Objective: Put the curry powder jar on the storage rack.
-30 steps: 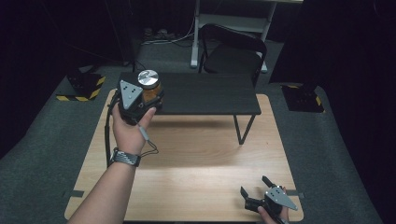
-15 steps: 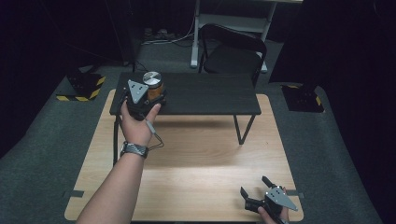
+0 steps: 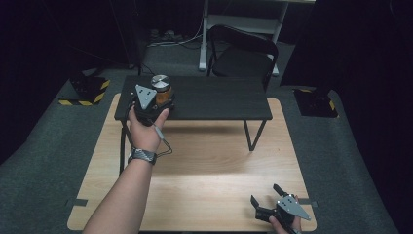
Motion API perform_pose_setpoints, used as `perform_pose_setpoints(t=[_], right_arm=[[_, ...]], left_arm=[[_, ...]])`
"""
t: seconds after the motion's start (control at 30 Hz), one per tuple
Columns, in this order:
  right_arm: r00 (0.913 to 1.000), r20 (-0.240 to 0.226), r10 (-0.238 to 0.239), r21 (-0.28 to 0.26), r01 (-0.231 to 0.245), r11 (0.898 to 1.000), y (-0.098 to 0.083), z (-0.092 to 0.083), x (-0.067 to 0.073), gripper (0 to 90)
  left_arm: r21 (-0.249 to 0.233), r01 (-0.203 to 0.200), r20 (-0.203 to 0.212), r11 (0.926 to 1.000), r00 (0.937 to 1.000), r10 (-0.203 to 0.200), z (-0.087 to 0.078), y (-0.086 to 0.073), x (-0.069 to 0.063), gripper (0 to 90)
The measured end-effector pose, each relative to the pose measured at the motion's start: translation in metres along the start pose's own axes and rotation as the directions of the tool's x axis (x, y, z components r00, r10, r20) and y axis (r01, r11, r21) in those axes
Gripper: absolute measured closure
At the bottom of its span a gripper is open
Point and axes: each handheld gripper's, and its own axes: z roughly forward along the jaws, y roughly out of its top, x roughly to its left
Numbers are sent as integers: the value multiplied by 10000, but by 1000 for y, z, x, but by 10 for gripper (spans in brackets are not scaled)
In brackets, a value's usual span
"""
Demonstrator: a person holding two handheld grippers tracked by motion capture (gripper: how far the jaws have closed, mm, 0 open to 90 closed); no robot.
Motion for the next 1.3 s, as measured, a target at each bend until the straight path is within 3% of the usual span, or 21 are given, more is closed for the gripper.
perform_pose_setpoints(t=[0.2, 0.33, 0.37, 0.43, 0.5, 0.63, 0.87, 1.03, 1.2, 1.3], right_arm=[[10000, 4, -1, 0, 1, 10000, 0, 0, 0, 2], [10000, -3, 2, -10, -2, 10000, 0, 0, 0, 2], [10000, -13, 20, -1, -20, 10000, 0, 0, 0, 2], [10000, -11, 21, -3, -21, 10000, 0, 0, 0, 2], [10000, -20, 20, -8, -20, 10000, 0, 0, -1, 2], [10000, -29, -1, 19, 1, 10000, 0, 0, 0, 2], [10000, -23, 1, 41, -1, 10000, 1, 0, 0, 2], [10000, -3, -59, 35, 59, 10000, 1, 0, 0, 2], [10000, 38, -70, 28, 70, 10000, 0, 0, 1, 2], [10000, 43, -89, 25, 89, 10000, 0, 0, 1, 2]], left_arm=[[100, 118, -43, 9999, 9999, -117, 2, 0, -1, 289], [-19, 295, -270, 9996, 9992, -295, 1, -2, -2, 74], [-217, 635, -60, 9977, 9980, -637, -1, -6, 1, 53], [-281, 693, -59, 9972, 9976, -695, -3, -8, 2, 20], [-557, 732, 118, 9958, 9973, -727, -9, -13, 5, 9], [-711, 584, 287, 9958, 9980, -565, -16, -17, 8, 5], [-929, 416, 852, 9948, 9958, -337, -43, -29, 19, 5], [-1315, 378, 1362, 9906, 9905, -197, -67, -47, 26, 5], [-1506, 314, 1585, 9881, 9873, -72, -80, -59, 29, 5], [-1686, 324, 1789, 9851, 9839, -18, -93, -75, 32, 5]])
